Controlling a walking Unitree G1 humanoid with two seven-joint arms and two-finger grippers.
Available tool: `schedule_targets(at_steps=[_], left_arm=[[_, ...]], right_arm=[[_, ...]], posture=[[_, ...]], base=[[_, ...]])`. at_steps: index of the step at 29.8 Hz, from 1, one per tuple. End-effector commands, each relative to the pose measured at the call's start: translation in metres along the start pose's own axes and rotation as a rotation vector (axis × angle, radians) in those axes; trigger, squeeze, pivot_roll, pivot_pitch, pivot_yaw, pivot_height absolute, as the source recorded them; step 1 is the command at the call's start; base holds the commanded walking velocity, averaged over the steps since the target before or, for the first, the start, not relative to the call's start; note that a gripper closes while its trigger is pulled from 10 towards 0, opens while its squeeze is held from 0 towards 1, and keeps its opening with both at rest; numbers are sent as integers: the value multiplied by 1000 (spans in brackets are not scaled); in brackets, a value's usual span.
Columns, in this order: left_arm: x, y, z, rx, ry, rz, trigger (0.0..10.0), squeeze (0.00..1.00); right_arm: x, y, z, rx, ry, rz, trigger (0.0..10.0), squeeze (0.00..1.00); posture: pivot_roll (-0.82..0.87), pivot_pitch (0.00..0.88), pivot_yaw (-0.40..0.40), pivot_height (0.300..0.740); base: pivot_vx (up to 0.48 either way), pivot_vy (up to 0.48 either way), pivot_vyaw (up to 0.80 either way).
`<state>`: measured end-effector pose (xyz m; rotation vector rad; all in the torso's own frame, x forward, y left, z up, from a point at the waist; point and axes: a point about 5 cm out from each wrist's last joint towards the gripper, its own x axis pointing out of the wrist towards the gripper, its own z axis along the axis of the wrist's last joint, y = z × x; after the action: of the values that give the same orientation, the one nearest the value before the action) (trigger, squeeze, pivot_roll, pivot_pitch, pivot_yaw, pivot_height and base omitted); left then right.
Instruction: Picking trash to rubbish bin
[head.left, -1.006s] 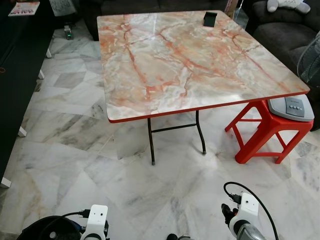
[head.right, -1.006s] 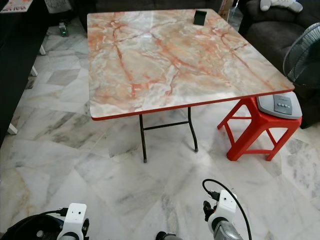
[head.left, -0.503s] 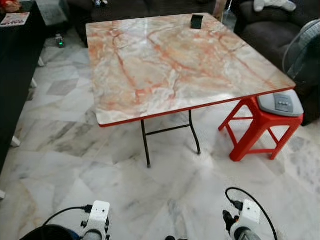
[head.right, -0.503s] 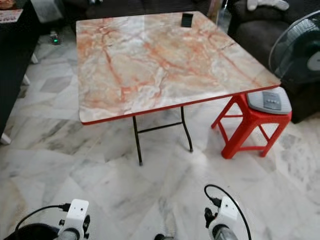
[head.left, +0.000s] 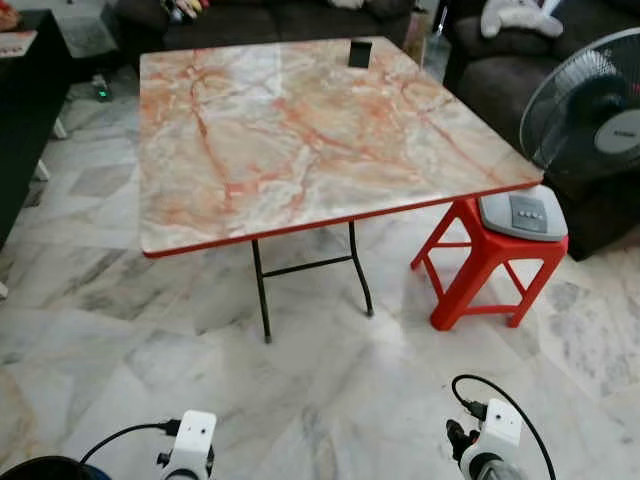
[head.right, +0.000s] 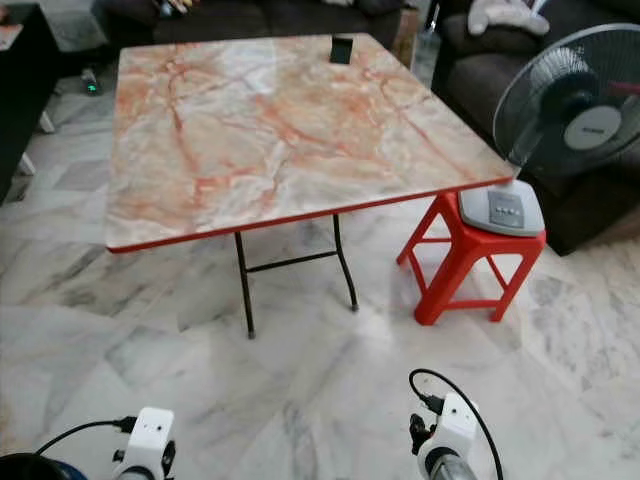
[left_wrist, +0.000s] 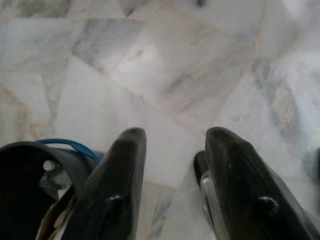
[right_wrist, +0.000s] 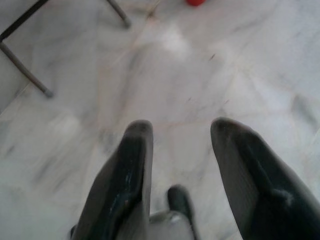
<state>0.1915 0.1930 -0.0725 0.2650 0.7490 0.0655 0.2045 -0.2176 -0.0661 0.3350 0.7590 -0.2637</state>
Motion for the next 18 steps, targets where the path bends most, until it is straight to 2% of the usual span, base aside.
schedule_targets(at_steps=[1, 9, 18], left_arm=[[-3, -7, -6, -1, 28, -16, 10000, 0], [-2, -10, -5, -10, 27, -18, 10000, 0], [-2, -10, -5, -29, 29, -10, 10000, 0]], right_arm=[[-2, -6, -3, 4, 11, -20, 10000, 0], [-1, -8, 1, -2, 3, -21, 10000, 0], [0, -9, 6, 6, -12, -27, 10000, 0]], posture=[[39, 101, -62, 740], [35, 98, -78, 740], [35, 143, -84, 740]], base=[[0, -360, 0], [0, -361, 0], [0, -361, 0]])
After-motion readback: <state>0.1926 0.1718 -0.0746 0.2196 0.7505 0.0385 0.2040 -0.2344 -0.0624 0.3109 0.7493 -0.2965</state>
